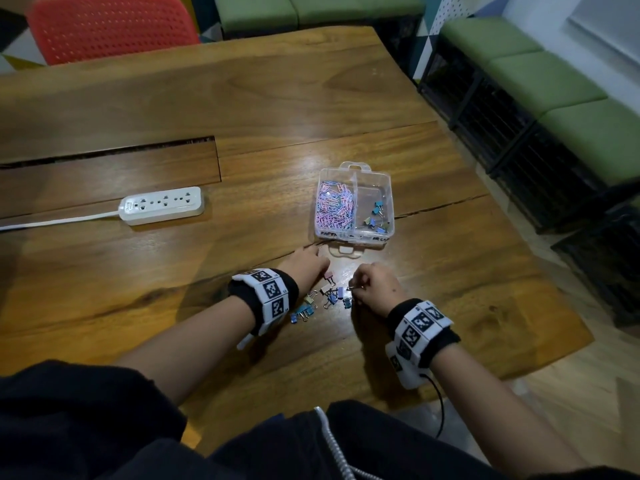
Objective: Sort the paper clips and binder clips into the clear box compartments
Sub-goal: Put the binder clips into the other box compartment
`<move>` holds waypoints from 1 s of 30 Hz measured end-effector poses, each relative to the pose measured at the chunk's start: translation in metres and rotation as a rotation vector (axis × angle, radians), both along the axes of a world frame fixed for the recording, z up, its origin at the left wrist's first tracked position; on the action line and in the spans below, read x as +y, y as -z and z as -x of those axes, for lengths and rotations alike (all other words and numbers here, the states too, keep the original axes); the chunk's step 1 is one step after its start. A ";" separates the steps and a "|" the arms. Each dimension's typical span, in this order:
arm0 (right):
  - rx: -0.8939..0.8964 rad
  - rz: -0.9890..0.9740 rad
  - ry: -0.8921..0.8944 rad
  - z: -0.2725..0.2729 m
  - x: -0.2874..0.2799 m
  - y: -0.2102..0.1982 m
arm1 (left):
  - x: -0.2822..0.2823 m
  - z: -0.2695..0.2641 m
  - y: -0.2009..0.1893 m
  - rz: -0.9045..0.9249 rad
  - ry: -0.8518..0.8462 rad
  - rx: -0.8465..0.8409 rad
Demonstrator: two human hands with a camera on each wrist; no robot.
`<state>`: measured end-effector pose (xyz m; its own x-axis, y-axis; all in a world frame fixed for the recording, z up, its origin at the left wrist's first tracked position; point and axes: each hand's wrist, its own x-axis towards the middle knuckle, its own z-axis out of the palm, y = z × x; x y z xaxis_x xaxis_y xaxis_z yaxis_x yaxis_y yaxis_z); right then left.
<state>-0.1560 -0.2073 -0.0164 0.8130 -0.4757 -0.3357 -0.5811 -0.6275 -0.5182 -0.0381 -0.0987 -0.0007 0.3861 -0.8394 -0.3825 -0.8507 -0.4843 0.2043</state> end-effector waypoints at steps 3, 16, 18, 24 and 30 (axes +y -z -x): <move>0.001 -0.175 0.089 0.007 -0.004 0.000 | 0.008 -0.001 0.002 0.023 -0.055 0.066; -0.363 -0.189 0.424 -0.043 -0.055 -0.060 | 0.002 0.000 -0.016 0.258 -0.278 0.372; -0.349 -0.174 0.440 -0.048 -0.059 -0.058 | -0.014 -0.002 -0.026 0.351 -0.299 0.385; -0.408 -0.175 0.559 -0.028 -0.061 -0.036 | -0.070 -0.006 -0.044 0.486 -0.278 0.374; -0.481 -0.173 0.584 -0.024 -0.066 -0.033 | -0.110 -0.010 -0.043 0.572 -0.374 0.350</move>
<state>-0.1318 -0.2733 0.0162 0.5219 -0.8448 -0.1178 -0.4793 -0.1762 -0.8598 -0.0279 -0.2087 0.0419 0.6196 -0.7808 -0.0803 -0.4905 -0.4650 0.7370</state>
